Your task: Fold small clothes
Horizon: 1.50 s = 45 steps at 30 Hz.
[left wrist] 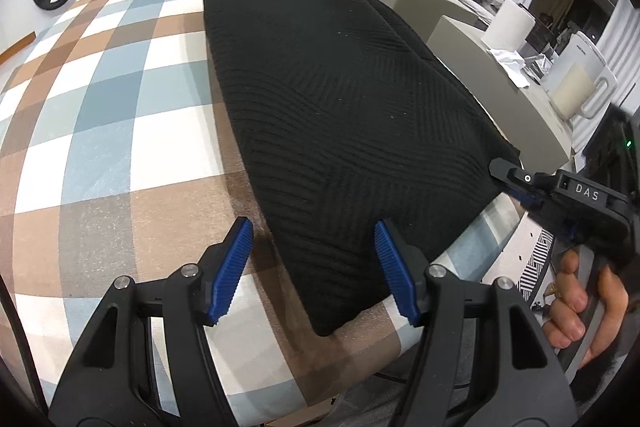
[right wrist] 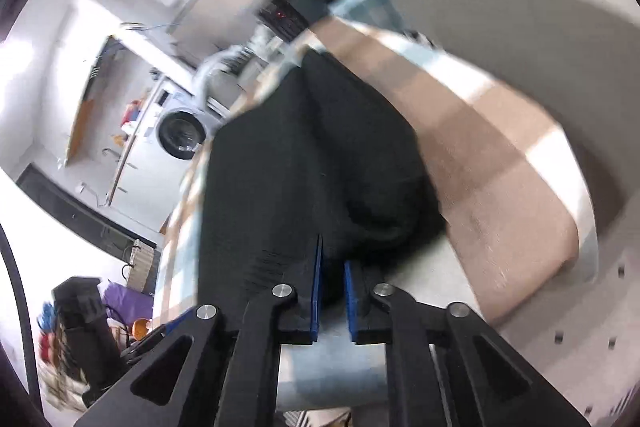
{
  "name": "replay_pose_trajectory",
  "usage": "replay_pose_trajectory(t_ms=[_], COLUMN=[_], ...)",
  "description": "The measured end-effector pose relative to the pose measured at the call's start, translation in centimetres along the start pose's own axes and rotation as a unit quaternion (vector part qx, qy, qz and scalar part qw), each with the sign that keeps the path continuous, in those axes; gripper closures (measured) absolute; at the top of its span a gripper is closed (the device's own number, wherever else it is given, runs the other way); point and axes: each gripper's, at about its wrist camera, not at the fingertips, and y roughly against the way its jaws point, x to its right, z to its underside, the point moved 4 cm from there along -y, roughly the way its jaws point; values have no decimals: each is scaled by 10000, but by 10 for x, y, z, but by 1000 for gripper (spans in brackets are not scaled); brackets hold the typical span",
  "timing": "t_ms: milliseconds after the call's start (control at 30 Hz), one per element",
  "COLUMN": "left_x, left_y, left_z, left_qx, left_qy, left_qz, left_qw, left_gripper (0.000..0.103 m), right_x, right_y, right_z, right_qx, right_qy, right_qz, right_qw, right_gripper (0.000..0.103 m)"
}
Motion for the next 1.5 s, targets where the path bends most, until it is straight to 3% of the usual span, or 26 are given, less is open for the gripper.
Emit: replay_pose_trajectory(t_ms=[367,433,500,533,633,733,833,900,1100,1167,1267,1300,1367,1400,1500], left_x=[-2,0,1,1,2,1,1,1,0,0,1,1,0,-1,-7], left_y=[2,2,1,2,2,1,1,2,2,3,4,4,6,6,6], left_z=[-2,-2,-3,-3,-3,-3,-4,-5,-6,-6,-6,-6,-7,-7,-9], left_qx=[32,31,27,34,43,25,34,44,49,60,90,93,107,119,138], left_qy=[8,-11,-26,-28,-44,-31,-42,-47,-45,-33,-72,-73,-34,-10,106], left_qz=[-32,-13,-16,-22,-33,-23,-27,-14,-36,-17,-26,-33,-38,-37,-50], left_qw=[10000,10000,10000,10000,10000,10000,10000,10000,10000,10000,9999,9999,9999,9999,9998], left_gripper=[43,43,43,43,43,43,43,43,43,43,43,43,43,43,43], right_x=[13,15,13,8,-20,-34,-3,9,10,14,17,15,5,-3,-13], right_y=[1,0,-2,-1,15,13,-2,-1,12,14,9,7,7,12,24], right_z=[-5,-8,-10,-11,-12,-8,-7,-5,-10,-14,-21,-21,-22,-22,-26], right_qx=[49,147,264,319,699,558,126,81,271,380,461,486,489,538,784], right_qy=[-411,-457,-455,-288,457,1134,409,38,4,27,-27,88,405,555,839], right_qz=[-324,-351,-205,-147,-261,53,337,79,133,254,202,274,388,211,180], right_qw=[9986,9982,9984,9990,9962,9920,9985,9999,9995,9990,9987,9984,9972,9968,9932], right_gripper=[73,73,83,89,91,91,88,87,76,66,65,69,87,94,95])
